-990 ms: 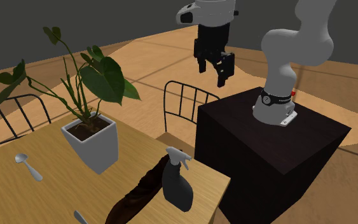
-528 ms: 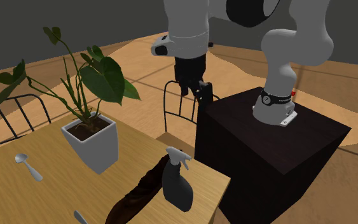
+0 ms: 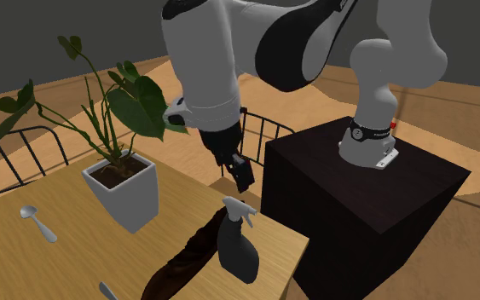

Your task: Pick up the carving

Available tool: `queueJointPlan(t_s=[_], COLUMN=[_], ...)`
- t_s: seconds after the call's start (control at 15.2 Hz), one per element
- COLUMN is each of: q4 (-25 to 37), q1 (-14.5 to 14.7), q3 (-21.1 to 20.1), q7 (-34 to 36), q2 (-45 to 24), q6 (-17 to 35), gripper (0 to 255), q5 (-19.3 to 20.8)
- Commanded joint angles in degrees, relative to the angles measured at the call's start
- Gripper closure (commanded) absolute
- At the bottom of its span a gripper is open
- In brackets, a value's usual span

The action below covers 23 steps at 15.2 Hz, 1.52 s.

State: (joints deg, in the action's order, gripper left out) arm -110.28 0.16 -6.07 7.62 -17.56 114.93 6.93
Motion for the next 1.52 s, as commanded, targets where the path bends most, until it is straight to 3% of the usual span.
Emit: queueJointPlan(t_s=[0.0, 0.4, 1.06, 1.12, 1.45], q4=[4.2, 19.8, 20.0, 20.0, 20.1], q1=[0.5, 1.9, 2.2, 2.2, 2.2], q3=[-0.1, -0.1, 0.3, 0.3, 0.3], q7=[0.3, -0.1, 0.2, 0.2, 0.2], q2=[-4.7, -19.3, -23.3, -23.3, -23.4], q6=[0.2, -1.7, 2.1, 2.0, 2.0], gripper=[0, 0, 0, 255, 255], q5=[0.3, 0.9, 1.2, 1.2, 1.2])
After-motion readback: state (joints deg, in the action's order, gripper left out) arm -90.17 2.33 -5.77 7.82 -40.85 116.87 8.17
